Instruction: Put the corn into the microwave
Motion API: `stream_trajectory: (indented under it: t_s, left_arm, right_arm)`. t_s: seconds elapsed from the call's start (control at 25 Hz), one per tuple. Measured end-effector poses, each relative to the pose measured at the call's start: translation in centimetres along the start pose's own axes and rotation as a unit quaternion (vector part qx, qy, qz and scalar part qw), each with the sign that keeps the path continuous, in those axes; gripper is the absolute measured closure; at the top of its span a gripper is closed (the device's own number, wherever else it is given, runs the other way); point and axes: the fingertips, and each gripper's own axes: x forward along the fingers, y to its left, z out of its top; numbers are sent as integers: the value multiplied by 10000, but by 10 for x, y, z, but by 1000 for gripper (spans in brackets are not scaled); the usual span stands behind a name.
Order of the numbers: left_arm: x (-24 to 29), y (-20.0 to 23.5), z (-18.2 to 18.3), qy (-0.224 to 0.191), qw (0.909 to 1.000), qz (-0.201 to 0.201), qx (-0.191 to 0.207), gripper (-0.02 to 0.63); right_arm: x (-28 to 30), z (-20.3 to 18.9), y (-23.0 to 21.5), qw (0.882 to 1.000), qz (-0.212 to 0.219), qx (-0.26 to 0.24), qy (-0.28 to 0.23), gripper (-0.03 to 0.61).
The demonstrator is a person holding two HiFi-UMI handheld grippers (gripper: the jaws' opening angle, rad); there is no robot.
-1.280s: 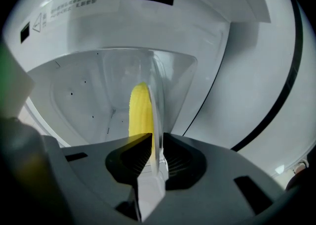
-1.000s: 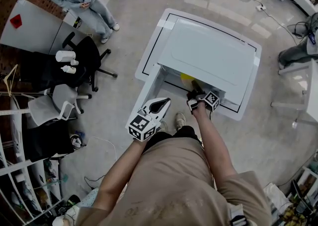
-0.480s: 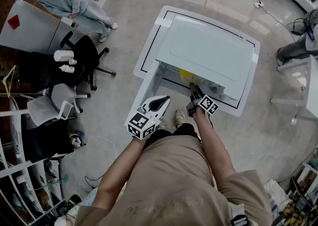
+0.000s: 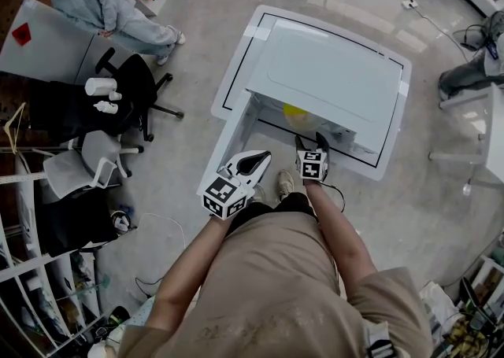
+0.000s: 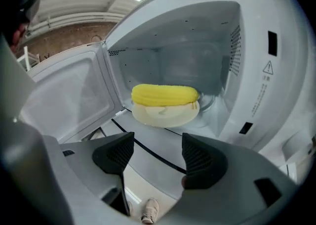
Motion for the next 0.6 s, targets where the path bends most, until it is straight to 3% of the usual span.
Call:
stream_trajectory:
  t_s: [0.24, 0.6]
  left_arm:
    - [-2, -2, -3, 12, 10000, 20, 15, 612]
    - [0, -4, -7, 102, 9999, 29, 48, 612]
  right_arm:
    - [9, 4, -2, 9999, -102, 60, 5, 290]
    - [20, 13, -7, 9991, -294, -296, 73, 290]
